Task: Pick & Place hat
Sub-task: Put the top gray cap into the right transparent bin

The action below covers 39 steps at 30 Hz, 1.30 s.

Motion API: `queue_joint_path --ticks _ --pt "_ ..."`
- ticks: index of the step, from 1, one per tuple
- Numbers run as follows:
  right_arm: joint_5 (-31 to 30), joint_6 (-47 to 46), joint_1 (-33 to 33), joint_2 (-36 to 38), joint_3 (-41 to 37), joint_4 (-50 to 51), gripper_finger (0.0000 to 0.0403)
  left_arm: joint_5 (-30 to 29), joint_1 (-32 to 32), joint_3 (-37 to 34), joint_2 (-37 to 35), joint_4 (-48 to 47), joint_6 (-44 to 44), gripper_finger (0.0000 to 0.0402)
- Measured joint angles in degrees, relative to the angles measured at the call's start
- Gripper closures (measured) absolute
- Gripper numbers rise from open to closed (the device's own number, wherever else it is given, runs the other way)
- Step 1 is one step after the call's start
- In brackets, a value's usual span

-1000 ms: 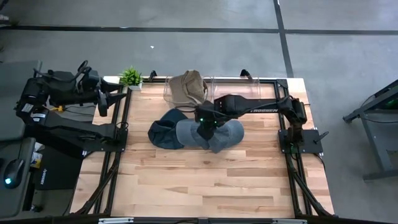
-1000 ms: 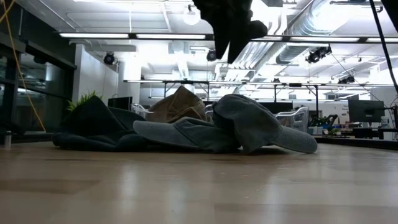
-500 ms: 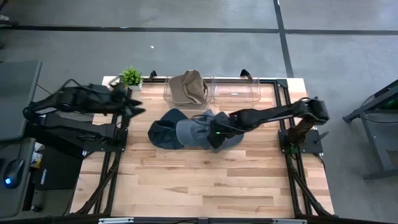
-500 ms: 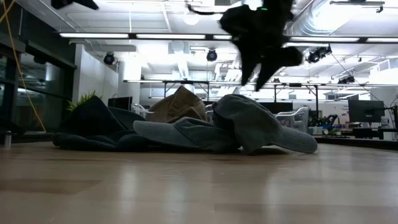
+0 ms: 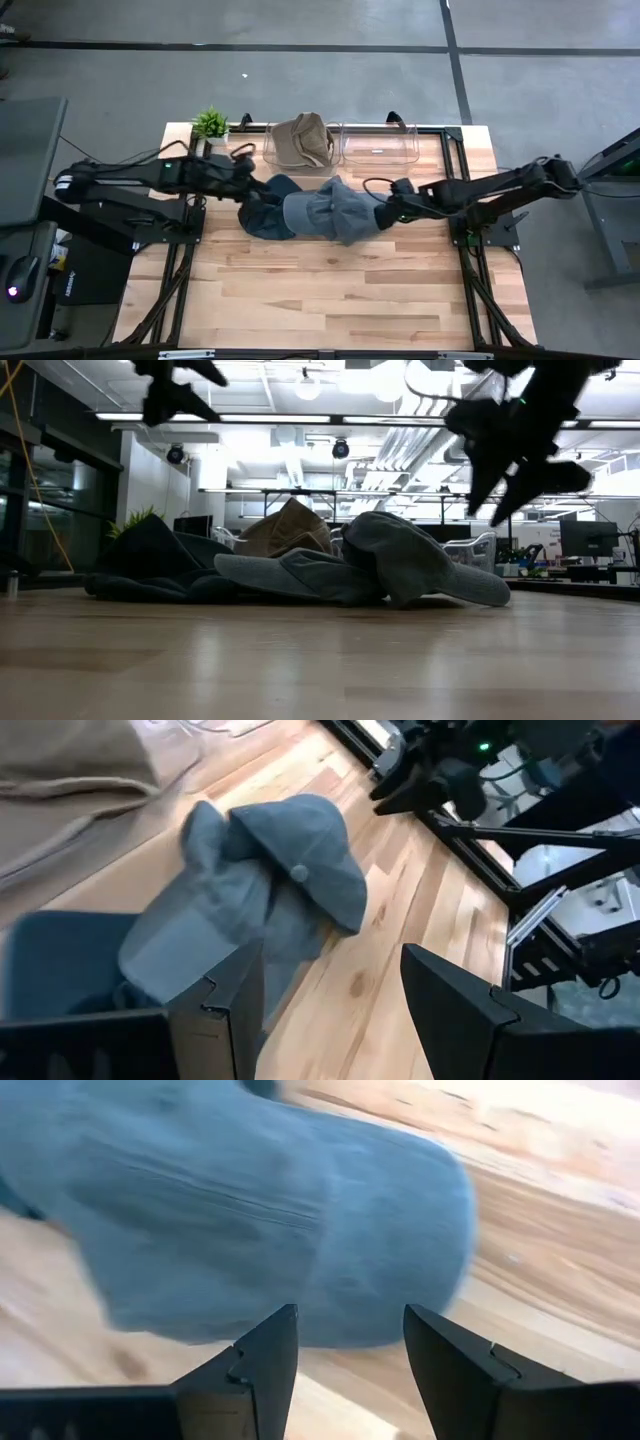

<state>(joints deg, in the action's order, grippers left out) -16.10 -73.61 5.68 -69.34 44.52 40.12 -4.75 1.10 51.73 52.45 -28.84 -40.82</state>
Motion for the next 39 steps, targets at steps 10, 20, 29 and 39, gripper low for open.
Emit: queue_joint_path --ticks 10,20,29,39 --pt "-1.0 -6.5 -0.8 2.9 -11.0 -4.4 0.0226 6.3 0.0 0.0 15.2 12.9 0.1 0.0208" --pt "-1.9 -2.5 -4.9 2.8 -14.1 -9.7 0.0226 12.6 0.0 0.0 26.2 25.9 0.0 0.0208" --pt "0.0 1.0 -8.4 2.8 -18.4 -18.8 0.0226 16.2 0.0 0.0 32.4 31.6 -1.5 0.0209" --pt "2.7 4.9 -10.4 2.8 -20.1 -22.6 0.0226 16.4 0.0 0.0 33.4 32.1 -1.7 0.0208"
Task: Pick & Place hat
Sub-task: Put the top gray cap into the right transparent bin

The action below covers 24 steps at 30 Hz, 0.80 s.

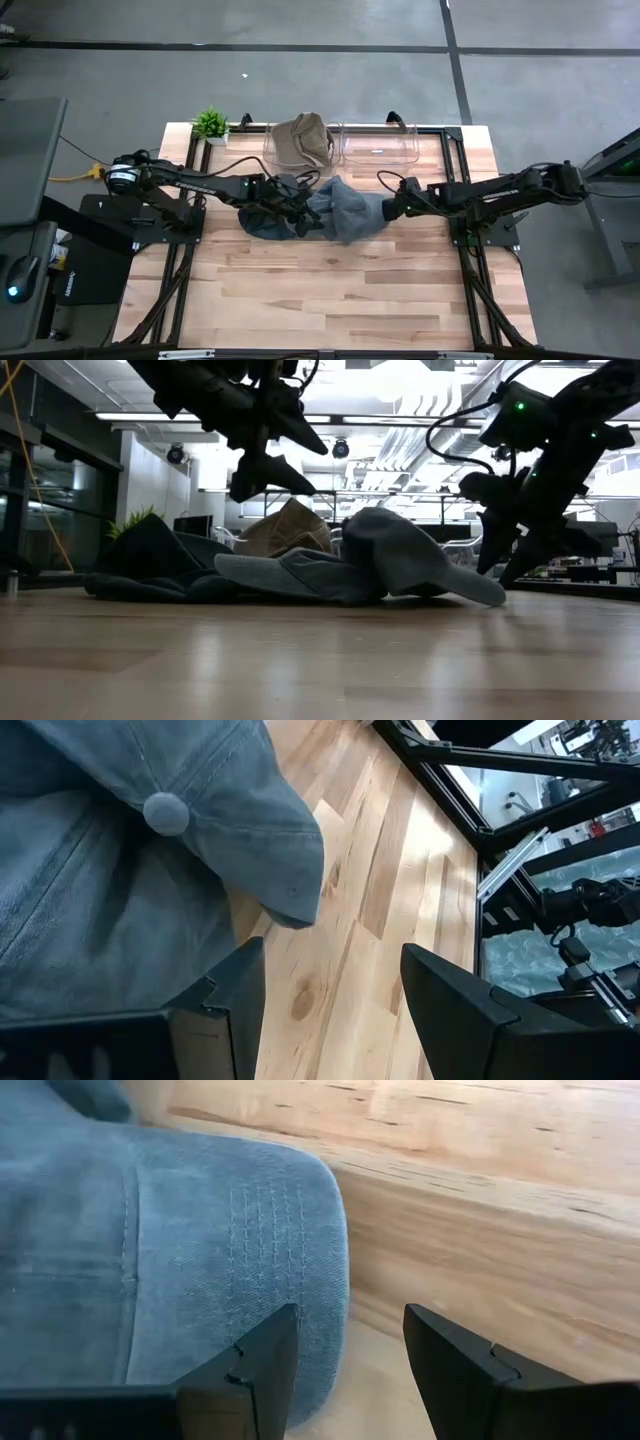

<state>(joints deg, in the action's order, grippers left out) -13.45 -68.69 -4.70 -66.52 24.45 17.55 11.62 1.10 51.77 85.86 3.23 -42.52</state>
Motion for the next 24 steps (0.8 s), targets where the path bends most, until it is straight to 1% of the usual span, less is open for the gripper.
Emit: queue_joint_path --ticks 10,24 --pt "4.2 3.5 -2.1 0.0 0.0 -4.6 0.0226 0.0 0.0 0.0 0.0 0.0 -1.1 0.0209" --pt "9.3 6.9 -2.1 0.0 0.0 -10.2 0.0226 0.4 0.0 0.0 0.0 -0.1 -1.3 0.0209"
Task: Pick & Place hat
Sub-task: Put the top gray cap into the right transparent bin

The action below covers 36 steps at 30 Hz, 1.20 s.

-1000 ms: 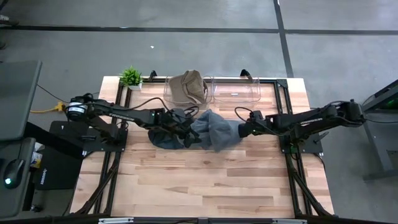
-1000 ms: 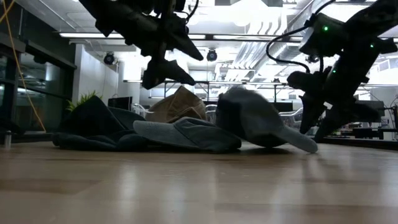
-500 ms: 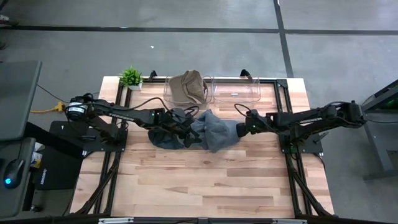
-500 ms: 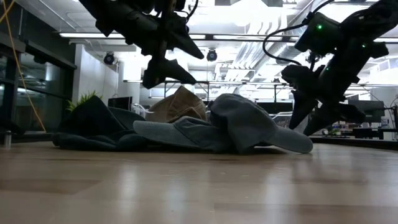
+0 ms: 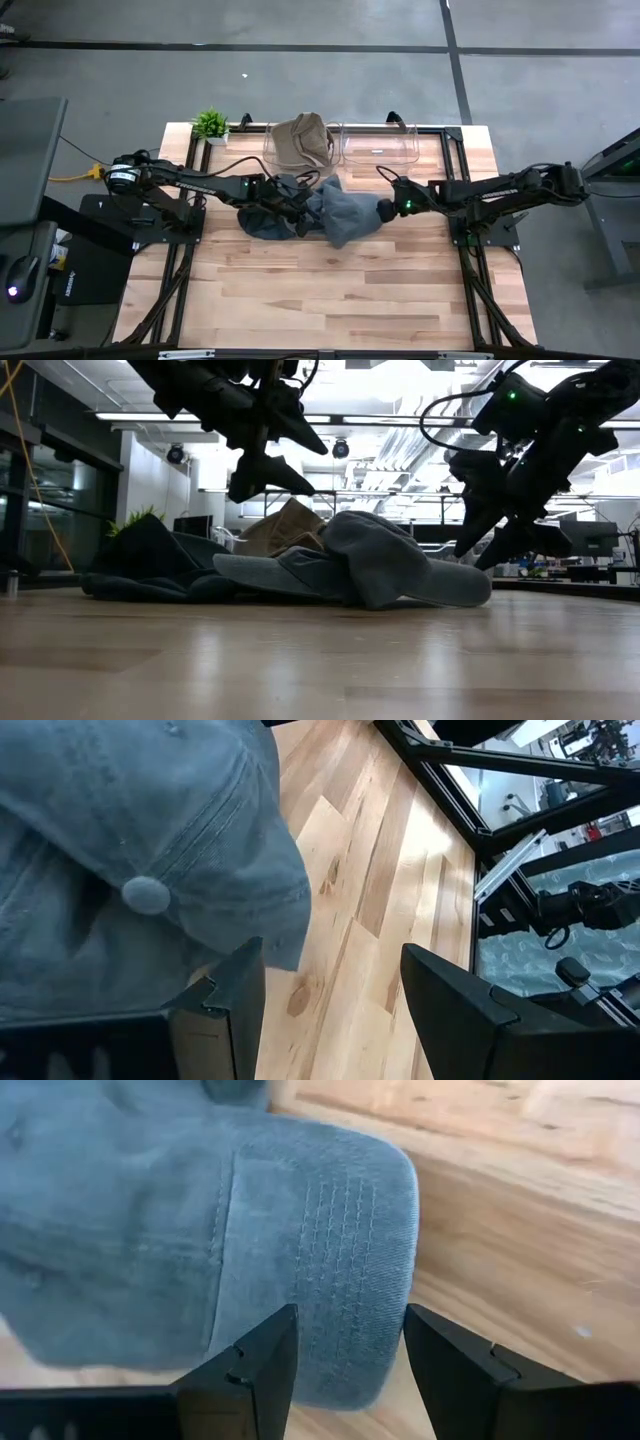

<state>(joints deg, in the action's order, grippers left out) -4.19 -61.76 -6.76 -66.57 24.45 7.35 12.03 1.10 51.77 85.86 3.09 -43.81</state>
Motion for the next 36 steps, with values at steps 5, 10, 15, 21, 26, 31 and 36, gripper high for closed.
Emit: queue_joint_path --ticks 5,10,15,21,26,31,36 --pt "4.0 1.1 0.0 0.0 0.0 -2.7 0.0226 0.3 0.0 0.0 0.0 -0.2 0.0 0.0209" --pt "6.4 2.4 0.0 0.0 0.0 -7.1 0.0226 0.5 0.0 0.0 0.0 -0.3 -0.5 0.0208" --pt "5.4 2.7 0.0 0.0 0.0 -9.0 0.0226 -0.8 0.0 0.0 0.0 -3.4 -1.3 0.0208" --pt "5.2 2.7 0.0 0.0 0.0 -9.0 0.0226 -4.5 0.0 0.0 0.0 -12.7 -1.5 0.0209" --pt "5.1 2.7 0.0 0.0 0.0 -9.0 0.0226 -6.0 0.0 0.0 0.0 -15.1 -2.6 0.0209" --pt "5.1 3.3 0.0 0.0 0.0 -9.0 0.0226 -5.0 0.0 0.0 0.6 -15.1 5.8 0.0212" --pt "5.0 3.6 0.0 0.0 0.0 -8.9 0.0226 -6.9 0.0 0.1 0.9 -18.0 24.7 0.0256"
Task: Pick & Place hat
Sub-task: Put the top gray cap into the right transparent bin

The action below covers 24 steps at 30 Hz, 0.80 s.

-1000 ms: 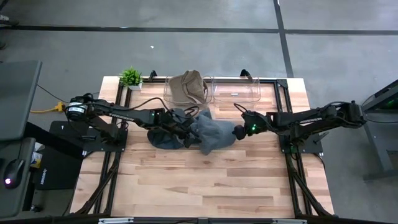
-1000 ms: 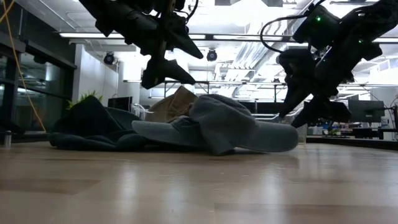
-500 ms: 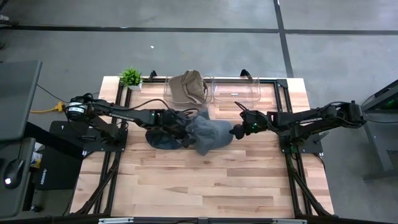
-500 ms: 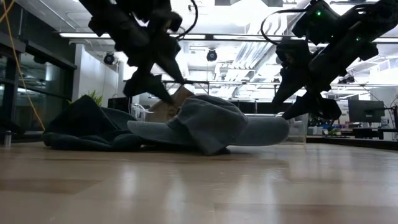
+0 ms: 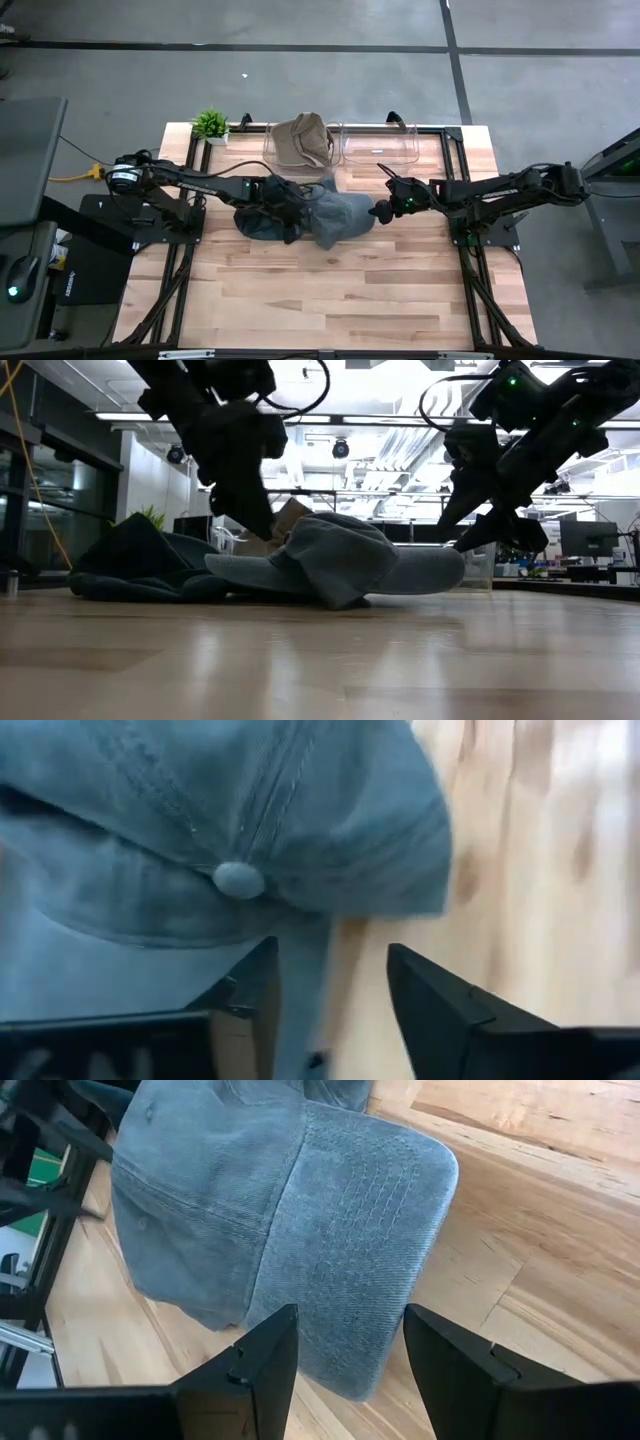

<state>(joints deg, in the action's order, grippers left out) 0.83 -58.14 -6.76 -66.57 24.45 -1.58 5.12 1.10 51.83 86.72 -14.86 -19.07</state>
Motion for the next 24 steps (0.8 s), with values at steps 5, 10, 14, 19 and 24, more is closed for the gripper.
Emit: queue_joint_path --ticks 5,10,14,19,24 --pt "0.0 0.1 0.0 0.0 0.0 0.0 0.0226 -4.7 0.0 0.0 1.2 -2.3 12.7 0.0312" --pt "0.0 0.0 0.0 0.0 0.0 0.0 0.0226 -5.6 0.0 0.0 3.4 0.9 15.8 0.0350" --pt "0.0 -0.3 0.0 0.0 0.0 0.0 0.0226 -4.2 0.0 0.0 3.6 4.0 15.6 0.0371" --pt "0.0 -0.3 0.0 0.0 0.0 0.0 0.0226 -4.1 0.0 0.0 3.6 6.1 14.5 0.0390" --pt "-1.1 -0.3 0.0 0.0 0.0 0.0 0.0226 -3.1 0.0 0.0 3.6 6.4 14.3 0.0400"
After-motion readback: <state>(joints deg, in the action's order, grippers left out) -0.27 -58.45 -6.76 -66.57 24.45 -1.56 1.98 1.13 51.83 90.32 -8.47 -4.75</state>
